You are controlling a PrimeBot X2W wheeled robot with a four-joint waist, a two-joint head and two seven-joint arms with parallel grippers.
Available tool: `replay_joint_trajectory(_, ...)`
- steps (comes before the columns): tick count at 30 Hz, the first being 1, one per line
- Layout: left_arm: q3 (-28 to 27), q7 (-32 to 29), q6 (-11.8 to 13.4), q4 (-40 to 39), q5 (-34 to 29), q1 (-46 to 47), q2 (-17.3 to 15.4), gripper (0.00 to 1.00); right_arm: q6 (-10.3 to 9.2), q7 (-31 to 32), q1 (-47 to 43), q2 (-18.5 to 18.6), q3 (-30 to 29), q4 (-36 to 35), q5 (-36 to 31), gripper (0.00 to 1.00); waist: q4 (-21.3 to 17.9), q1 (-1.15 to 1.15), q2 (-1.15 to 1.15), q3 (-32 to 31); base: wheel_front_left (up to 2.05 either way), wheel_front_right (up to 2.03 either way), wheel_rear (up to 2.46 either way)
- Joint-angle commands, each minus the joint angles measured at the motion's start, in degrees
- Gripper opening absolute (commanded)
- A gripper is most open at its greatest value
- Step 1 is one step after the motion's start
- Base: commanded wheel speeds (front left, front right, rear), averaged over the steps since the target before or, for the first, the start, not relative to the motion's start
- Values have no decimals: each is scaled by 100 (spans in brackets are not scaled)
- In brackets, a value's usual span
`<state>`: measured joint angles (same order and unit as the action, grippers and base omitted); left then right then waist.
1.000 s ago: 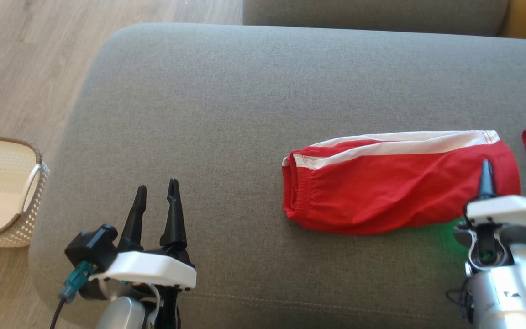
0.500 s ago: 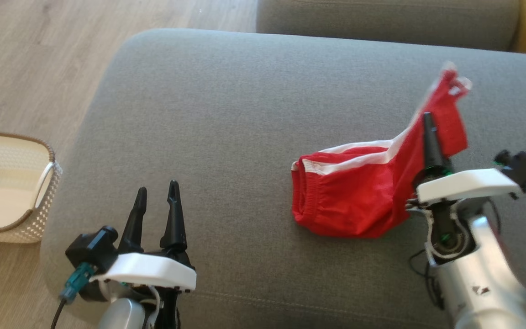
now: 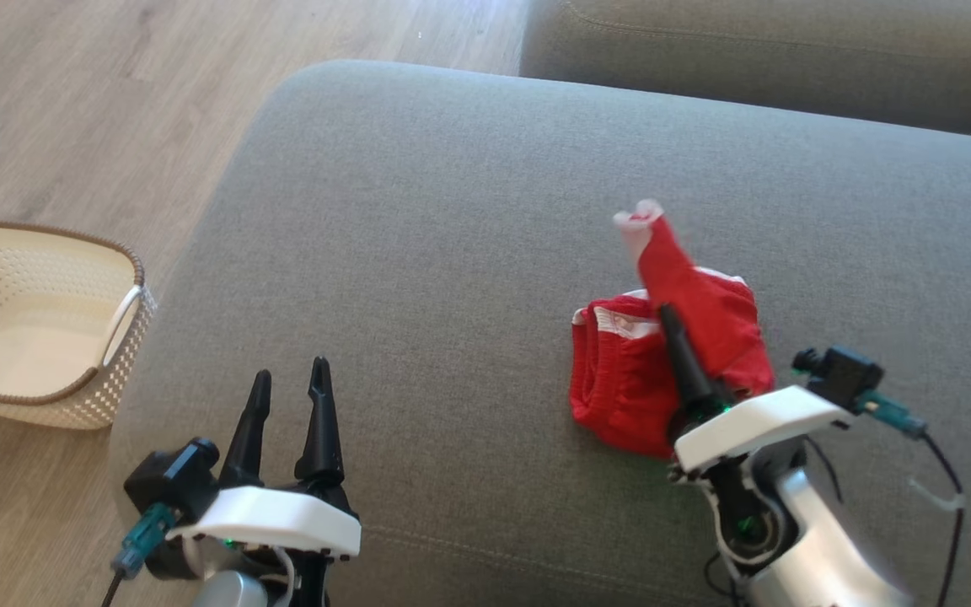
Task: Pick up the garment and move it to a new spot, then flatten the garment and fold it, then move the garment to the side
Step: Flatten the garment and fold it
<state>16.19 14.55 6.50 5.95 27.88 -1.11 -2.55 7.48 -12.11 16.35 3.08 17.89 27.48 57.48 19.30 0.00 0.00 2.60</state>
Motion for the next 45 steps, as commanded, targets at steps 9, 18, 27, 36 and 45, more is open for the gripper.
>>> replay_joint_trajectory(9, -218, 45, 4, -196, -17, 99, -32, 100, 1, -108, 137, -20, 687, 288, -122, 43, -4, 0, 0, 4, 0, 0, 0)
replay_joint_trajectory(18, -340, 45, -10, -139, -73, 19, -32, 100, 1, 73, 61, -20, 1493, 258, 41, 100, -70, 0, 0, 33, 0, 0, 0)
replay_joint_trajectory(27, -340, 45, 35, -193, -20, 129, -32, 100, 1, 372, 94, -20, 1215, 4, -428, 100, -225, 0, 0, 58, 0, 0, 0)
replay_joint_trajectory(36, -438, 45, 40, -425, -35, 295, -32, 100, 1, 301, 70, 204, -484, -1174, -1691, 100, -551, 0, 0, 37, 0, 0, 0)
replay_joint_trajectory(45, -517, 45, 44, -734, -73, 447, -32, 100, 1, 82, -694, 221, -1891, -2089, -4549, 100, -906, 0, 0, 30, 0, 0, 0)
